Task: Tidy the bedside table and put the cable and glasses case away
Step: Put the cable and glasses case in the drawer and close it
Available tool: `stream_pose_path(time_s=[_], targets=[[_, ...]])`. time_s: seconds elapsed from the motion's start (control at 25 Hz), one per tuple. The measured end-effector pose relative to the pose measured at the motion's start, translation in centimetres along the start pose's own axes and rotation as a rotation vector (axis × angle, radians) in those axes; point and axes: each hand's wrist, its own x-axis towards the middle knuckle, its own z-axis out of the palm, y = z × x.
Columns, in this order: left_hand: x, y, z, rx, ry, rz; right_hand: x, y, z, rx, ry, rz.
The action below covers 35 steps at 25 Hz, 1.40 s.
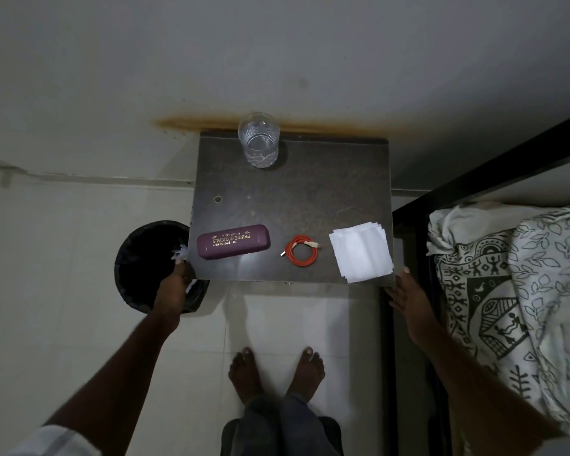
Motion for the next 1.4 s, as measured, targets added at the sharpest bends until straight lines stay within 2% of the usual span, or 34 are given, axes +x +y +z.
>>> stream_pose_path(time_s=[0.12, 0.32, 0.48, 0.56, 0.6, 0.68, 0.72, 0.76, 0.88, 1.0, 1.12, 1.24, 1.32, 1.4], targets=[[-0.1, -3.1, -2.0, 0.035, -0.024, -0.004, -1.9, 2.2, -0.7, 0.021, 0.006, 0.045], [-5.0, -7.6, -4.3, 0.419, 0.007, 0.072, -6.2, 7.5, -1.7, 0.068, 0.040, 0.114], [-6.2, -8.7, -4.8, 0.505, 0.030, 0.118, -8.3, 9.0, -1.2, 0.126, 0.047, 0.161], [-5.3, -8.2, -4.7, 0.646, -0.003, 0.159, -8.3, 8.6, -0.7, 0.012, 0.100, 0.197], [-4.7, -7.9, -4.6, 0.766, -0.042, 0.197, -8.0, 8.2, -0.6, -0.137, 0.129, 0.196], [-3.6, -7.4, -4.3, 0.980, -0.068, 0.244, -7.8, 6.9, 0.4, -0.597, 0.192, 0.113], [-3.0, -7.4, -4.2, 1.034, -0.077, 0.254, -7.7, 6.1, 1.2, -0.817, 0.244, 0.007], [-2.1, -7.6, -4.2, 1.069, -0.087, 0.257, -7.6, 5.2, 2.6, -0.937, 0.284, -0.166], [-0.2, -7.9, -4.3, 1.092, -0.155, 0.204, -7.1, 1.7, 8.6, -1.073, 0.277, -0.630], [0.6, -8.0, -4.8, 1.119, -0.183, 0.231, -3.6, -3.0, 14.1, -1.286, 0.204, -0.879], [0.7, -8.3, -5.1, 1.092, -0.183, 0.236, 0.3, -6.7, 16.7, -1.331, -0.026, -0.869], [0.8, -8.5, -5.3, 1.044, -0.186, 0.226, 2.3, -6.7, 17.2, -1.504, -0.235, -0.964], [1.0, -8.4, -5.4, 1.033, -0.210, 0.225, 2.4, -7.3, 17.5, -1.543, -0.329, -0.938], [1.1, -8.4, -5.2, 1.022, -0.208, 0.202, 1.7, -7.9, 18.0, -1.504, -0.352, -0.872]])
